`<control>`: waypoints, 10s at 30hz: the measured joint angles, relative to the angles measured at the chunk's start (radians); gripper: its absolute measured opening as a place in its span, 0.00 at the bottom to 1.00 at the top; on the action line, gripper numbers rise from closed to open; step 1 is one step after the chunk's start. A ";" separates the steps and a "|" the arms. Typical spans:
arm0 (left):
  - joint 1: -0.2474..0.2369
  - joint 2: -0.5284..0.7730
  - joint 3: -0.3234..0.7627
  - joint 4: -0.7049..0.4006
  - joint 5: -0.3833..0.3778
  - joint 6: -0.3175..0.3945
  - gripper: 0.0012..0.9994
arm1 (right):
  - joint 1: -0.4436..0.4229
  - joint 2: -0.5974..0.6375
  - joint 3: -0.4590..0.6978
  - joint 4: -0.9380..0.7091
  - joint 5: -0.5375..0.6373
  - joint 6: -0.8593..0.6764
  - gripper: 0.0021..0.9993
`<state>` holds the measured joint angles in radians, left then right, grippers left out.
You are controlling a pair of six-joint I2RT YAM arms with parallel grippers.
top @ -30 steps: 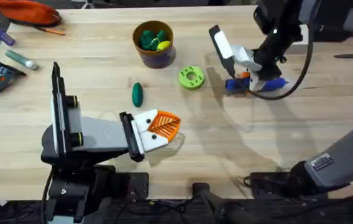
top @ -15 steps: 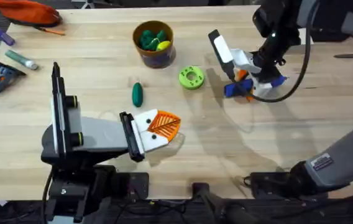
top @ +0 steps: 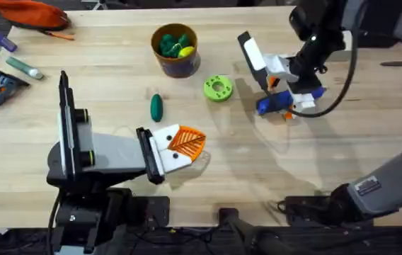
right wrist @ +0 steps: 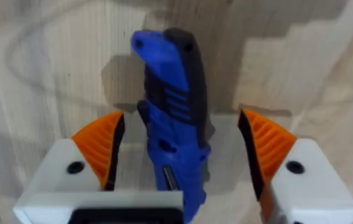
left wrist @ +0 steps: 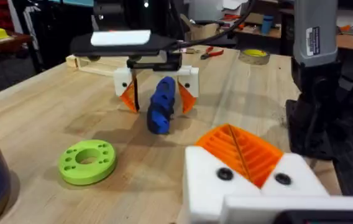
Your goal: Pick up the gripper from the table and insert it into the empty holder that is missing its gripper. Then pick up a screw, insert it into the mounting hole, and use the screwdriver to tighten it. Finally, clean up the table by picking up the vegetable and placing it into the bucket.
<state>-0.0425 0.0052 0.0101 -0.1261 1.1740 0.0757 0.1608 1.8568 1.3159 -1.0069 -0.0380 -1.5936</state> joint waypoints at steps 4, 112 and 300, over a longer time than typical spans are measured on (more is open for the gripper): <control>0.000 0.000 0.000 0.000 0.000 0.000 0.01 | 0.000 -0.086 0.002 -0.001 -0.011 0.035 0.99; 0.000 0.000 0.396 -0.370 -0.609 0.005 0.99 | 0.076 -1.023 -0.344 0.136 -0.003 1.654 0.99; -0.431 0.752 0.941 -0.846 -1.281 -0.305 0.99 | 0.076 -1.221 -0.344 -0.018 -0.003 1.662 1.00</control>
<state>-0.4735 0.7573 0.9509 -0.9724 -0.1068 -0.2297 0.2371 0.6356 0.9714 -1.0248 -0.0412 0.0685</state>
